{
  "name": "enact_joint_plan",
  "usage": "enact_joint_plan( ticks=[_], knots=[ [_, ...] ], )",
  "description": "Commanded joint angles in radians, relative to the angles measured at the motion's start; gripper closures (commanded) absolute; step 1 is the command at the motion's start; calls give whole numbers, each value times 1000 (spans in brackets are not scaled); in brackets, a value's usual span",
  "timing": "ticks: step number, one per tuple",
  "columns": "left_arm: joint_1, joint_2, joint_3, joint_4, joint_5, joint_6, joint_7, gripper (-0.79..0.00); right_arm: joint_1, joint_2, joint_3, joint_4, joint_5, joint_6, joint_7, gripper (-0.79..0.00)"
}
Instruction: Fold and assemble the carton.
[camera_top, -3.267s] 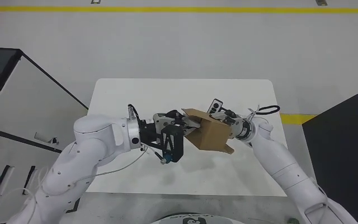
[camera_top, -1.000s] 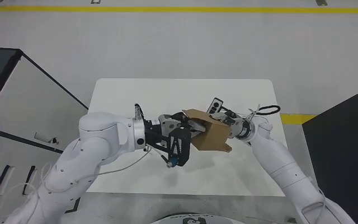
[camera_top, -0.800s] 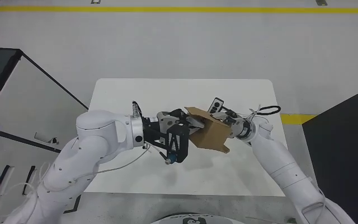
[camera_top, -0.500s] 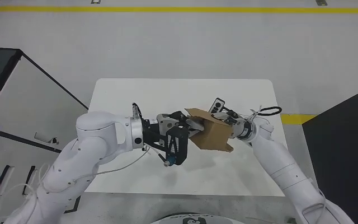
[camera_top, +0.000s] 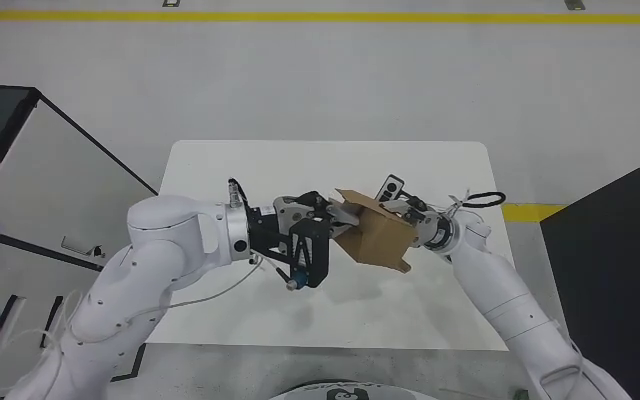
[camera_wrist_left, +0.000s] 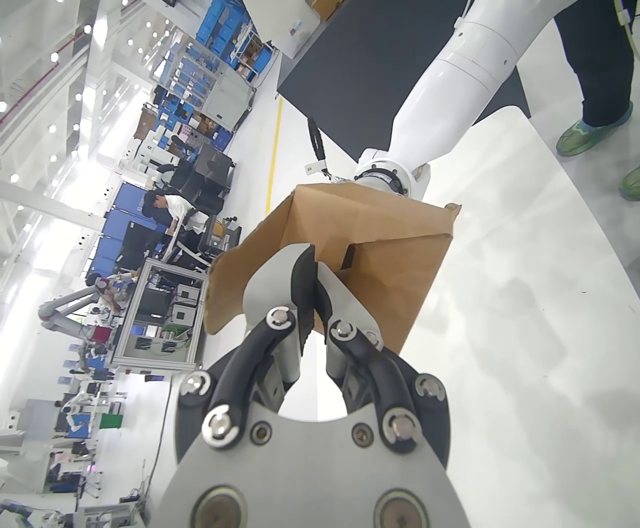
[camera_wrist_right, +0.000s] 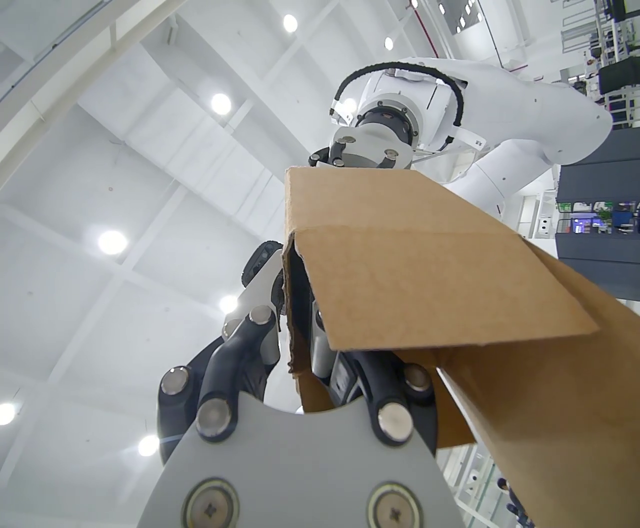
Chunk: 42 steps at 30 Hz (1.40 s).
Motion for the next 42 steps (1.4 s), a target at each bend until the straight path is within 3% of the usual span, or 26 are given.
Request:
enact_joint_plan(
  ticks=[1, 17, 30, 42],
  knots=[
    [6, 2, -11, 0, -1, 4, 2, 0, -2, 0, 4, -1, -1, -4, 0, 0],
    [89, 23, -200, -51, -3, 29, -6, 0, -30, 22, 83, -17, -109, -40, -18, 0],
    [27, 17, -90, -51, 29, -7, 14, 0, -53, 31, 87, -75, -221, -61, -79, 0],
    [6, 11, -33, -42, 3, -4, 22, 0, -63, 24, 96, -66, -83, -58, -13, 0]
  ],
)
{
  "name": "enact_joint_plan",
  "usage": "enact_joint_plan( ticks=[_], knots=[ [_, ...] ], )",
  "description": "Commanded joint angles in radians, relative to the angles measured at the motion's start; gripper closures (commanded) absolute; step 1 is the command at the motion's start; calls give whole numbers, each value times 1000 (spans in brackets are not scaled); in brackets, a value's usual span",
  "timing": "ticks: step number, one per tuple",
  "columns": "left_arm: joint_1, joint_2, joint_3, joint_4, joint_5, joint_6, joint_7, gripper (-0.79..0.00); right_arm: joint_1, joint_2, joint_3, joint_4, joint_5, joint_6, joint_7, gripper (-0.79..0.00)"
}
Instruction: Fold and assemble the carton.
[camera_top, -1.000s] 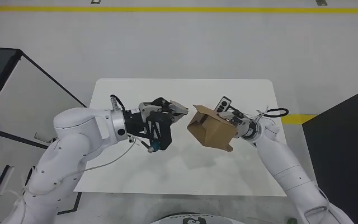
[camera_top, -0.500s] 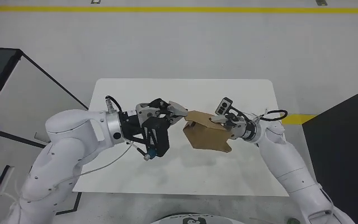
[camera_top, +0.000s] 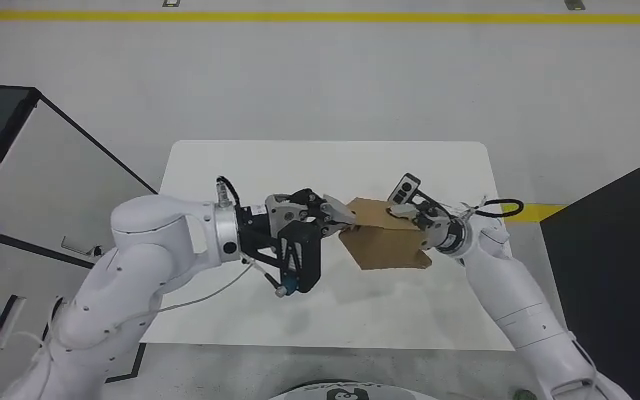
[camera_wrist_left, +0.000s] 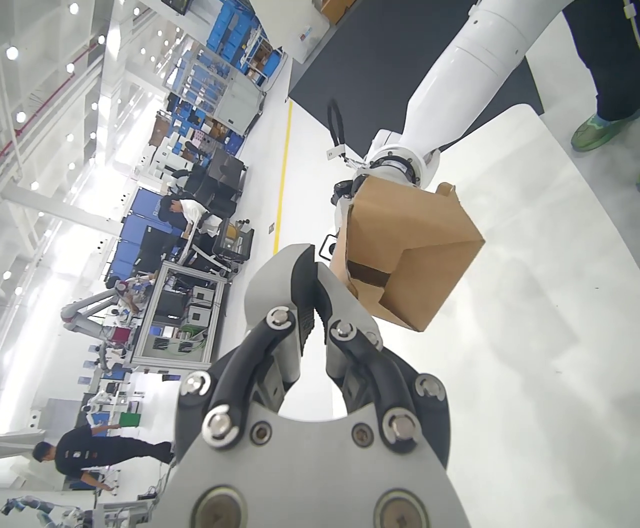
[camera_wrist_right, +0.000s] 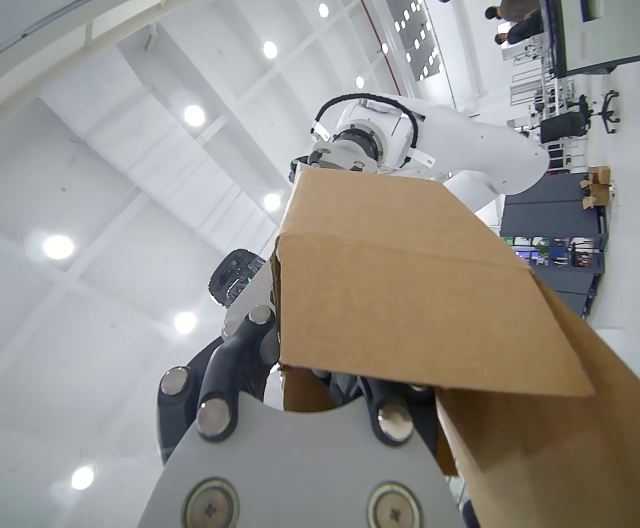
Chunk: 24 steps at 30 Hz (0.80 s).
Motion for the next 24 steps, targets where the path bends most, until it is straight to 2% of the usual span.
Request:
enact_joint_plan(
  ticks=[1, 14, 24],
  knots=[
    [0, 0, 5, -3, -2, 1, 2, 0, 2, -2, -3, 2, 14, -1, 9, 0],
    [-15, -5, 61, 7, 11, -11, 5, 0, 27, -10, -22, 13, 5, -33, 46, 0],
    [-14, -4, 44, 30, -6, 8, 23, 0, 30, -13, -21, 10, 7, -65, 62, 0]
  ],
)
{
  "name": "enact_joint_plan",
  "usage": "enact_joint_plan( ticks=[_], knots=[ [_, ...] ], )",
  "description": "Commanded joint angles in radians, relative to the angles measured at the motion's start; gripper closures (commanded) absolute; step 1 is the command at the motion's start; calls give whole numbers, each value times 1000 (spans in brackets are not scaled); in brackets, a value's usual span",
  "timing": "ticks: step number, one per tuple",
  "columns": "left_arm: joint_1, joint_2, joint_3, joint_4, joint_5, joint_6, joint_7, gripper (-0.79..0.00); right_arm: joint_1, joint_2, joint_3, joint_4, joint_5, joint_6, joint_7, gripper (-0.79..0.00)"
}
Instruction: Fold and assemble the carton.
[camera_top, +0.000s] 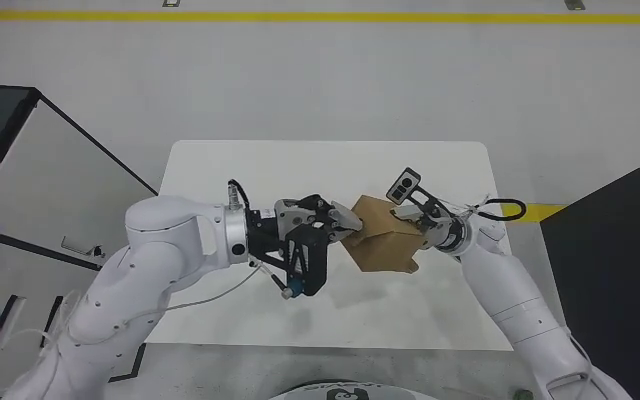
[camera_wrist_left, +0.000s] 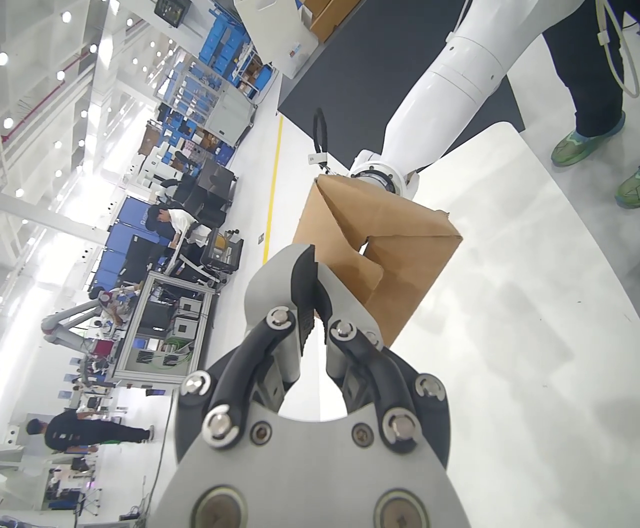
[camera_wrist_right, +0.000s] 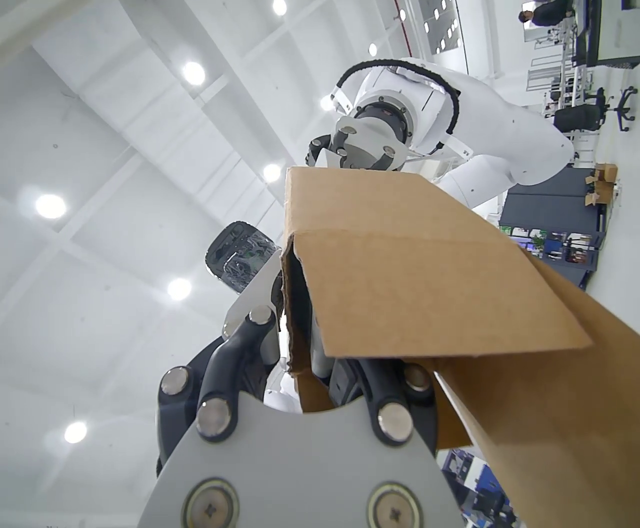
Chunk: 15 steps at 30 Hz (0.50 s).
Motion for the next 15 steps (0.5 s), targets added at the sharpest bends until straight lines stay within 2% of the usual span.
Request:
enact_joint_plan(
  ticks=[1, 5, 9, 15],
  knots=[
    [0, 0, 0, 0, 0, 0, 0, 0, 0, 0, 0, 0, 0, 0, 0, 0],
    [0, 0, 0, 0, 0, 0, 0, 0, -11, 0, 11, -31, -29, -63, -46, 0],
    [0, 0, 0, 0, 0, 0, 0, 0, -13, -1, 32, -42, -41, -157, -26, 0],
    [0, 0, 0, 0, 0, 0, 0, 0, -8, -6, 45, -39, -23, -223, 16, 0]
  ],
)
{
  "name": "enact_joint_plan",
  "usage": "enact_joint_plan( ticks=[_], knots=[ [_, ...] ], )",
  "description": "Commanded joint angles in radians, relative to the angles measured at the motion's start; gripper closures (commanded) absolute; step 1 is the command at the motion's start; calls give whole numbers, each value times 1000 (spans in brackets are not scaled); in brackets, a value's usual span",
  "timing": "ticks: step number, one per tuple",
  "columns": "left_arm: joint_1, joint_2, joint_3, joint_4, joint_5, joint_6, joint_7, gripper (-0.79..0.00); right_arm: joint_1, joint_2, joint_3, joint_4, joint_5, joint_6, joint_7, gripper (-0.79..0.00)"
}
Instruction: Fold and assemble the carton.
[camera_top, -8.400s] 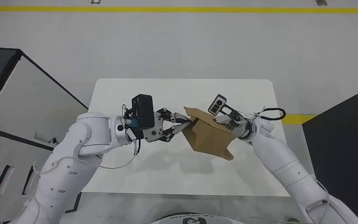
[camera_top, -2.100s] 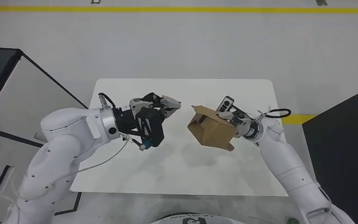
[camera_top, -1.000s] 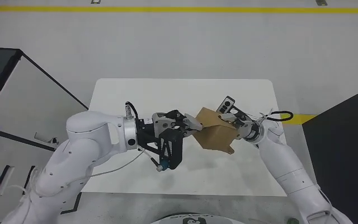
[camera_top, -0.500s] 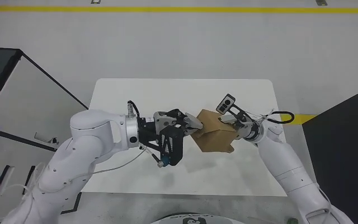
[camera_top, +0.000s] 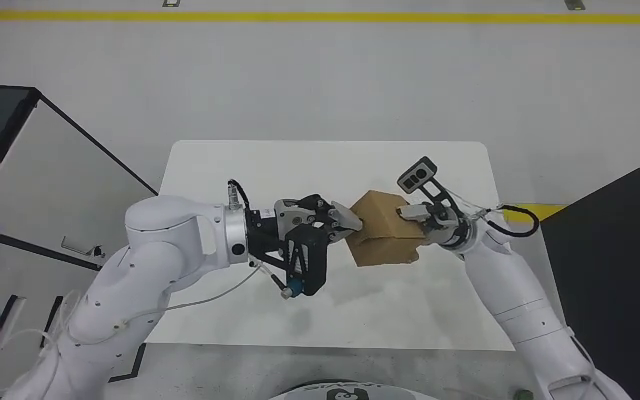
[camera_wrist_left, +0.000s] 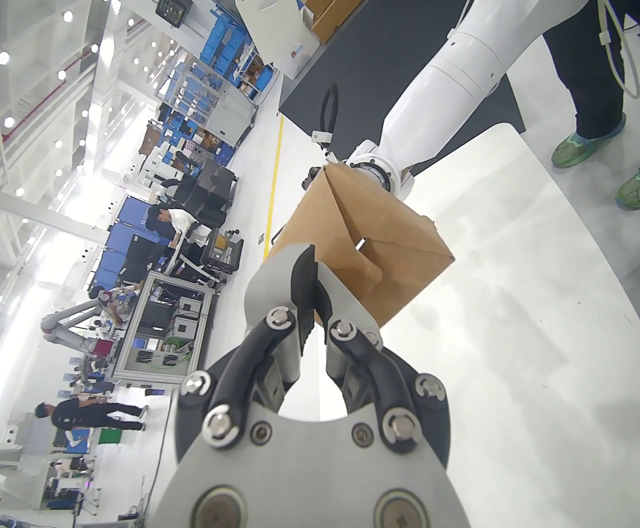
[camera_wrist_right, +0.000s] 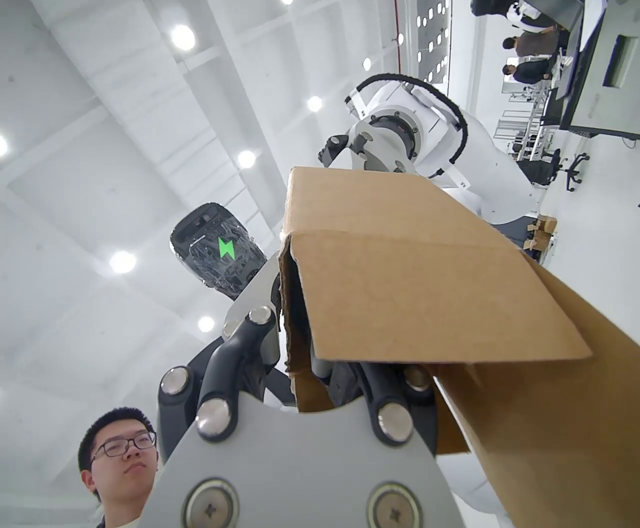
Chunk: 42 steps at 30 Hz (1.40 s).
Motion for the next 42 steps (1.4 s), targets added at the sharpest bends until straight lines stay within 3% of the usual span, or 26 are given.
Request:
enact_joint_plan(
  ticks=[1, 16, 42],
  knots=[
    [0, 0, 0, 0, 0, 0, 0, 0, 3, -1, 1, 2, 3, -12, 9, 0],
    [-9, -3, 38, -5, 46, 0, 45, 0, 15, -4, 8, 12, -15, -47, 9, 0],
    [-67, -14, 107, 18, 91, -9, 9, 0, 28, -9, -8, 15, -33, -29, 9, 0]
  ],
)
